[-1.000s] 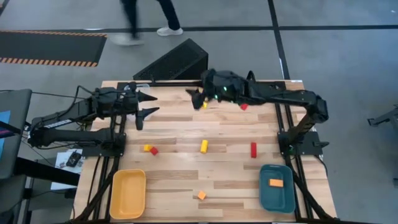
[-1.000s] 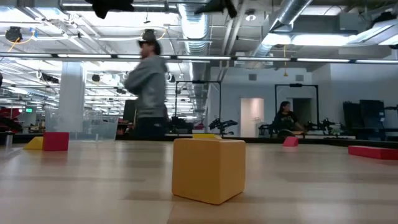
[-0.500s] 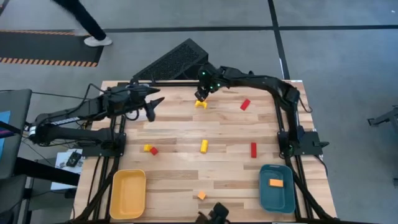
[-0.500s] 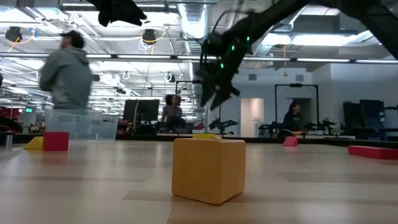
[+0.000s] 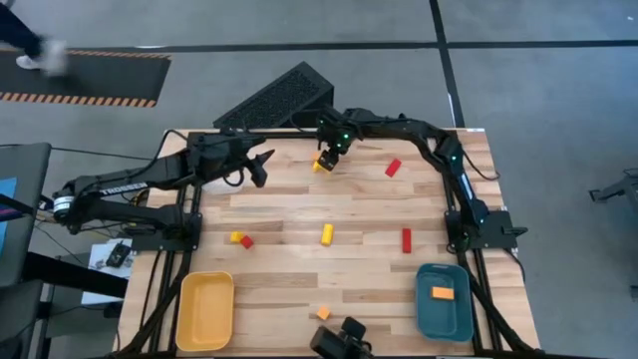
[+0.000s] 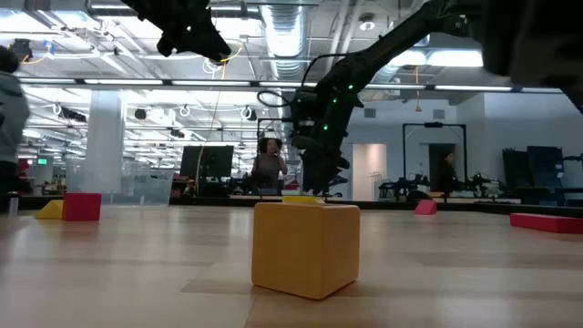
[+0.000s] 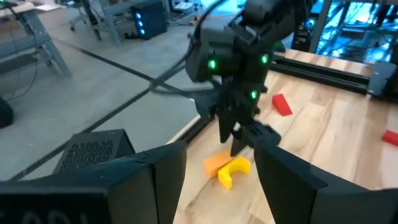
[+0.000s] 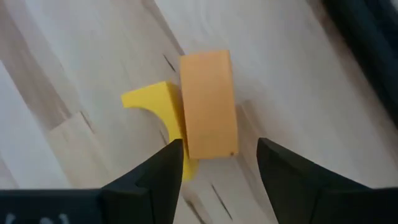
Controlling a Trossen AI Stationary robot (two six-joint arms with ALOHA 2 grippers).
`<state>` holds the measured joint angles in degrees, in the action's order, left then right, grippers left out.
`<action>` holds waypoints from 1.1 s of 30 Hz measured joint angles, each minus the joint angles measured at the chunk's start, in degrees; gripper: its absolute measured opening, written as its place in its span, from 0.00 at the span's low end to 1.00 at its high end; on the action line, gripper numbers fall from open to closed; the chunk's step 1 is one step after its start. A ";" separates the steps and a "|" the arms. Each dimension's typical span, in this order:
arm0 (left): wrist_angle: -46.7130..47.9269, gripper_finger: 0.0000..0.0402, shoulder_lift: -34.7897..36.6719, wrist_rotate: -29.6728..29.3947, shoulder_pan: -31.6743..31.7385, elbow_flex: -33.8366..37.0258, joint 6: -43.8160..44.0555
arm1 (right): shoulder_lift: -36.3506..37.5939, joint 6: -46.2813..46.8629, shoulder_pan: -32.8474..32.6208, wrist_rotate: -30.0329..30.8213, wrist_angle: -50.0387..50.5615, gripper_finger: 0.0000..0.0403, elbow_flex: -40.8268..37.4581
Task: Sort & place blocks by color
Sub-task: Put the top orange block in the dark green bin
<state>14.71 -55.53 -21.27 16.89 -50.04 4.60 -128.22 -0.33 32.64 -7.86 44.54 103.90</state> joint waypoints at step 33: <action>2.57 0.46 0.85 0.45 1.04 0.00 1.97 | -1.24 -4.67 1.25 0.39 32.72 0.21 12.66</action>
<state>17.29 -54.68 -20.82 17.93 -50.04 6.57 -129.47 -4.99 33.89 -7.47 77.26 116.56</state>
